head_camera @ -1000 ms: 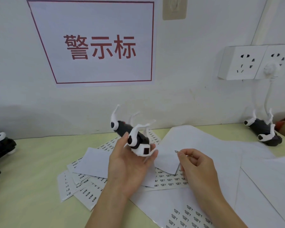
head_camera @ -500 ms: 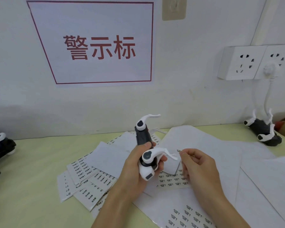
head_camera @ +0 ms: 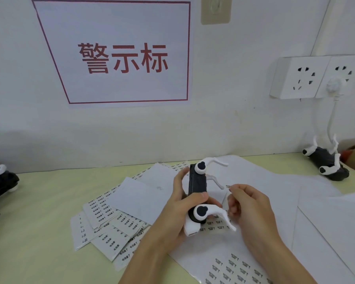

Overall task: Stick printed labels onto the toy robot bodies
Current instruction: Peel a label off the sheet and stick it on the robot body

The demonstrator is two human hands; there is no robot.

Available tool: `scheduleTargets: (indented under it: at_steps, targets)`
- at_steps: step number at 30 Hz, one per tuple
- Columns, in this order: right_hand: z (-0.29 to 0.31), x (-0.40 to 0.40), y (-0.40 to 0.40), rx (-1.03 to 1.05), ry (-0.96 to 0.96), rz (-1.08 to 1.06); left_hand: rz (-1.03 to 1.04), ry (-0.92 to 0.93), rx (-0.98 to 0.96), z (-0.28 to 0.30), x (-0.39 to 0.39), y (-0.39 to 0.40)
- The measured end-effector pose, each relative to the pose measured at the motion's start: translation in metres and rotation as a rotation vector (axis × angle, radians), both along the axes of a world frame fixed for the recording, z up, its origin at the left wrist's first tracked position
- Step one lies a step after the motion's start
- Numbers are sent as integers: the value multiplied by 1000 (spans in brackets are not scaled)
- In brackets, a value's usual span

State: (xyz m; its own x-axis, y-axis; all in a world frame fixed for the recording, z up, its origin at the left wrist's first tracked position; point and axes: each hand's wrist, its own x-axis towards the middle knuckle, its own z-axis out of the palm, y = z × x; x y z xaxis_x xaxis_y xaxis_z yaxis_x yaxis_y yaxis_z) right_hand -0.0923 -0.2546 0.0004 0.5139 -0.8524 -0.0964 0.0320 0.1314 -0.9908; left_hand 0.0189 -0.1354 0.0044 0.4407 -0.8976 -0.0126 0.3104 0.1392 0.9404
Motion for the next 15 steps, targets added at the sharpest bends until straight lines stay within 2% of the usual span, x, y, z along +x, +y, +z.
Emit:
scheduleTargets:
  at_steps: [4,11,15]
  targets:
    - [5,-3,2,-51,5,35,-12,-23,-13,1,3,0]
    - [28,-12,4,-458,112,86,7,13,-72,-2,7,-2]
    - [48,-13,4,-607,190,151,39,-12,-77,-1,9,-2]
